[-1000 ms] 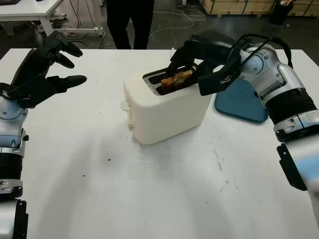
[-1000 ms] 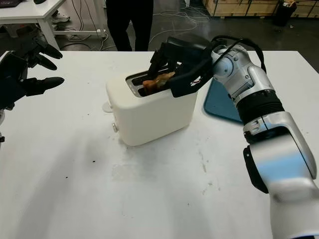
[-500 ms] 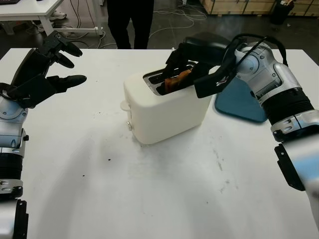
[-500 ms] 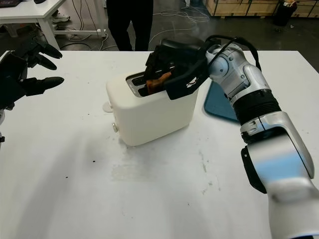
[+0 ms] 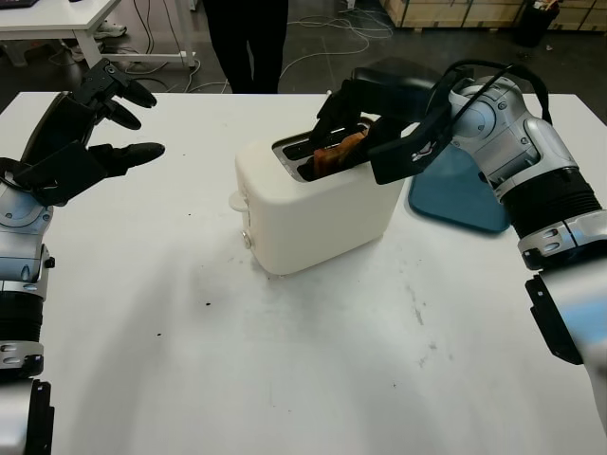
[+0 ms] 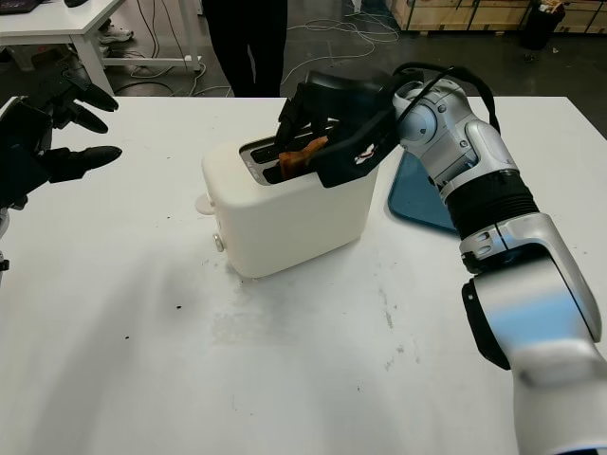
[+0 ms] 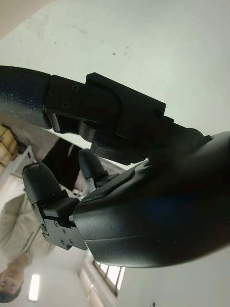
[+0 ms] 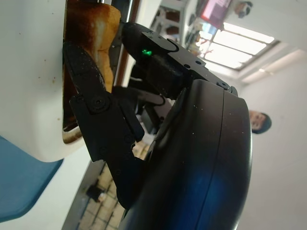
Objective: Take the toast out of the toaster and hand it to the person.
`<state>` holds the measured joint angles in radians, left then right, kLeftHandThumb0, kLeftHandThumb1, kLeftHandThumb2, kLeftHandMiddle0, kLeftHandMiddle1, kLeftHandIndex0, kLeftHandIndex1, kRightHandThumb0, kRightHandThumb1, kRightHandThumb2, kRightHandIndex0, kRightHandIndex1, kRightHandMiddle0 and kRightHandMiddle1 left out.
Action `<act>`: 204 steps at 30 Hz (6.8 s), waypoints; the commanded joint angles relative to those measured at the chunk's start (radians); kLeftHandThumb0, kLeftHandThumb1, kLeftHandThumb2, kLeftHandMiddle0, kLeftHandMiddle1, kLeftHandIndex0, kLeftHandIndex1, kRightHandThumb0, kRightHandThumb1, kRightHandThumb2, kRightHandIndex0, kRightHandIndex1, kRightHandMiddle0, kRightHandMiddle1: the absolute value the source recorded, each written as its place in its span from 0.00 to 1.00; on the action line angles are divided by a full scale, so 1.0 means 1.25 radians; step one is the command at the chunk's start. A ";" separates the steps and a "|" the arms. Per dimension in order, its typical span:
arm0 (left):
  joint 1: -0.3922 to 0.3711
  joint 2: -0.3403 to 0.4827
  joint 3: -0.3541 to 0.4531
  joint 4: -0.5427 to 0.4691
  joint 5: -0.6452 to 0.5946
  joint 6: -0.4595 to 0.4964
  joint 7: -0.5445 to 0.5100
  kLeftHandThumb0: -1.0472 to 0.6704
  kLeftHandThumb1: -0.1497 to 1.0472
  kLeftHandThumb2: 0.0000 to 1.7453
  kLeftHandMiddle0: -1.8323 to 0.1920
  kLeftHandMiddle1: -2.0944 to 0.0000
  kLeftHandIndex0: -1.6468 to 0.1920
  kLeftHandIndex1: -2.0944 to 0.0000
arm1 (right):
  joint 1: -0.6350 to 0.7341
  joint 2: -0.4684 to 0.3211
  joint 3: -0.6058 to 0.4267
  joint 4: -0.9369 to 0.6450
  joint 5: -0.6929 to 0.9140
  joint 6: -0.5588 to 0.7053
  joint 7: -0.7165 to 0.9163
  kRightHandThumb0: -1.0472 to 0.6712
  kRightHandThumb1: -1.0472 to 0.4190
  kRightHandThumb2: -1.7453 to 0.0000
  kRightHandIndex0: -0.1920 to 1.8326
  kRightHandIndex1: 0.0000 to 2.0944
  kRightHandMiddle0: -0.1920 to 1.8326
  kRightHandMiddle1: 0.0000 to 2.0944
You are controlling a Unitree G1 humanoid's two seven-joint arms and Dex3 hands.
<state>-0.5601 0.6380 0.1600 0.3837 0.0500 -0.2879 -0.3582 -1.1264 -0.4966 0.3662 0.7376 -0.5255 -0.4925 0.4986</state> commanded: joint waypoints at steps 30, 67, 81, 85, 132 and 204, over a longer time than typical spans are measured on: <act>0.011 -0.005 0.011 -0.006 -0.019 0.016 0.002 0.00 0.89 0.07 0.91 0.23 0.90 0.28 | -0.027 -0.029 0.047 0.098 -0.088 -0.139 -0.233 0.30 0.09 0.92 0.64 0.82 0.54 0.80; 0.001 -0.001 0.004 0.013 -0.003 -0.015 0.006 0.00 0.89 0.08 0.91 0.23 0.90 0.28 | -0.175 -0.055 -0.214 0.413 0.109 0.031 -0.473 0.44 0.09 0.92 0.60 0.83 0.50 0.82; 0.007 -0.006 0.008 0.002 -0.012 0.005 0.004 0.00 0.89 0.06 0.91 0.22 0.90 0.27 | -0.118 0.001 -0.253 0.453 0.143 0.170 -0.609 0.44 0.09 0.94 0.52 0.83 0.50 0.68; 0.007 -0.004 0.005 0.008 -0.009 -0.006 0.002 0.00 0.89 0.07 0.91 0.23 0.90 0.28 | -0.111 0.011 -0.241 0.460 0.134 0.212 -0.597 0.43 0.09 0.93 0.52 0.83 0.48 0.75; 0.016 -0.002 0.009 0.013 -0.006 -0.021 0.008 0.00 0.89 0.09 0.91 0.23 0.90 0.28 | -0.095 0.062 -0.289 0.469 0.187 0.269 -0.632 0.41 0.09 0.91 0.49 0.83 0.46 0.69; 0.014 -0.002 0.006 0.015 -0.005 -0.020 0.010 0.00 0.89 0.09 0.91 0.22 0.90 0.28 | -0.097 0.067 -0.285 0.471 0.186 0.247 -0.606 0.41 0.09 0.95 0.51 0.75 0.49 0.60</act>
<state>-0.5481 0.6341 0.1704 0.4043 0.0438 -0.3116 -0.3486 -1.2295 -0.4165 0.0238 1.3342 -0.3168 -0.1943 -0.2749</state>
